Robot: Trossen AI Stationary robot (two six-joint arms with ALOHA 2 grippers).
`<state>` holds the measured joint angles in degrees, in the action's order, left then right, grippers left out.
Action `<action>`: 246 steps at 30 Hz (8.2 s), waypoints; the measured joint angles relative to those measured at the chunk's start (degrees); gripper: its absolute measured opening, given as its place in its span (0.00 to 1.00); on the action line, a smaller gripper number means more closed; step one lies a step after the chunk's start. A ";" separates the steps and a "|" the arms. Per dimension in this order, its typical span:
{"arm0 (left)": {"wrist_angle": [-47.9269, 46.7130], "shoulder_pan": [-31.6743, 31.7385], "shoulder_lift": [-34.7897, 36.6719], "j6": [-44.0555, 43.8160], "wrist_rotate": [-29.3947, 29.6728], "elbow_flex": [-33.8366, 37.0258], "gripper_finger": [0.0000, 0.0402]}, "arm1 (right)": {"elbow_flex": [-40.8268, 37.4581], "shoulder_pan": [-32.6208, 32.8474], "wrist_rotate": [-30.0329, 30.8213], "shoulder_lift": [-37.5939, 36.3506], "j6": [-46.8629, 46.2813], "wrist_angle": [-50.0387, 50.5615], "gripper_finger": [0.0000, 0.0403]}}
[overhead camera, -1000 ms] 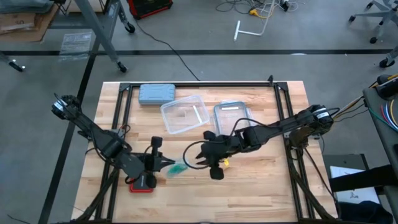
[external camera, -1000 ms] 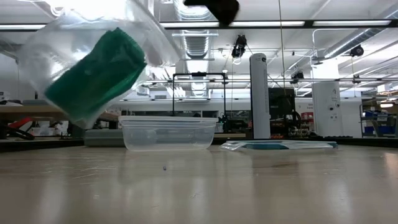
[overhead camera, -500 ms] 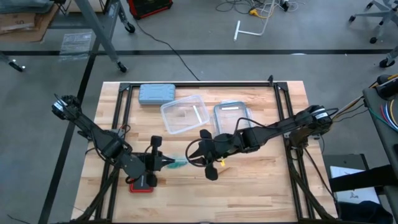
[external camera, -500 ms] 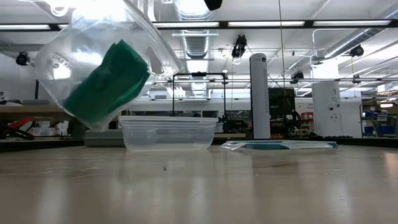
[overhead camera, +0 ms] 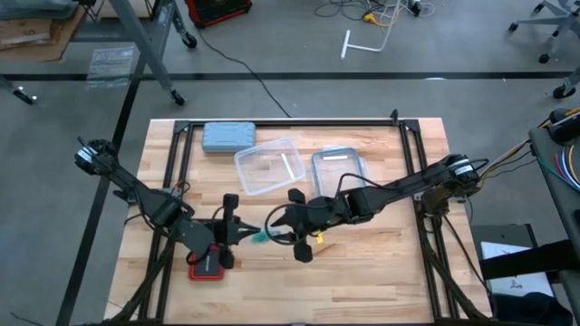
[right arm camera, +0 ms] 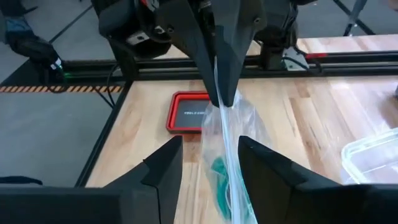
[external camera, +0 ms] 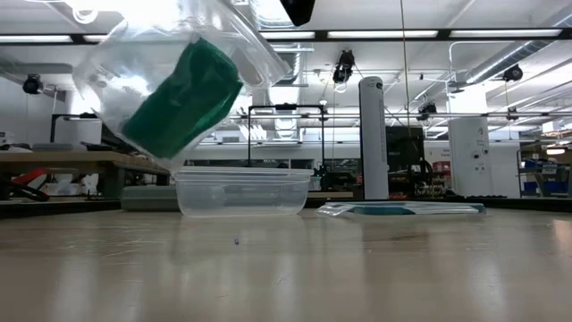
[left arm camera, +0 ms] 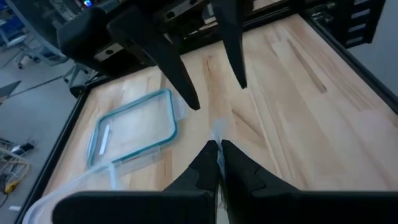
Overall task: Roll bandage
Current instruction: Close the transparent zip bag
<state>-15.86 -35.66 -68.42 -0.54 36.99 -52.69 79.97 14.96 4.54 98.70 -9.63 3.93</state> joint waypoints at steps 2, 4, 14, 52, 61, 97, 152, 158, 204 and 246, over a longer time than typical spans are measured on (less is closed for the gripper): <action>0.23 0.35 0.00 0.00 0.00 0.00 0.00 | 0.28 0.00 0.08 0.02 0.55 0.05 0.36; 1.00 0.64 0.00 0.00 -0.02 0.00 0.00 | 0.37 -0.15 0.24 0.00 0.59 -0.10 0.35; 4.44 0.92 0.00 1.05 -0.04 0.00 0.00 | 0.37 -0.39 1.53 0.02 2.07 0.16 0.34; 6.97 2.19 -0.09 2.56 -0.22 0.00 0.00 | 0.37 -0.56 2.53 0.00 3.28 1.76 0.01; 6.95 2.08 -0.04 3.06 -0.59 0.00 0.00 | 0.37 -0.63 2.58 0.00 0.05 5.08 0.14; 4.90 2.08 0.00 3.04 0.04 0.00 0.00 | 0.01 -0.74 -0.24 -0.07 -5.27 16.04 0.05; 3.86 2.55 0.00 2.35 -1.80 0.00 0.00 | 2.94 -2.58 -0.15 1.86 -3.24 4.31 0.38; 3.99 2.81 0.00 1.41 -1.51 0.00 0.00 | 4.24 -2.62 -0.04 1.90 -3.25 5.82 0.40; 4.44 2.87 0.00 1.51 -1.76 0.00 0.00 | 7.73 -1.36 1.55 4.94 -1.71 7.80 0.25; 4.37 2.89 -0.01 1.49 -1.68 0.00 0.00 | 7.71 -0.94 -3.09 4.81 -3.42 19.57 0.05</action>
<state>-11.49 -32.77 -68.43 0.95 35.31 -52.69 87.68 14.03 1.45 103.50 -13.05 23.50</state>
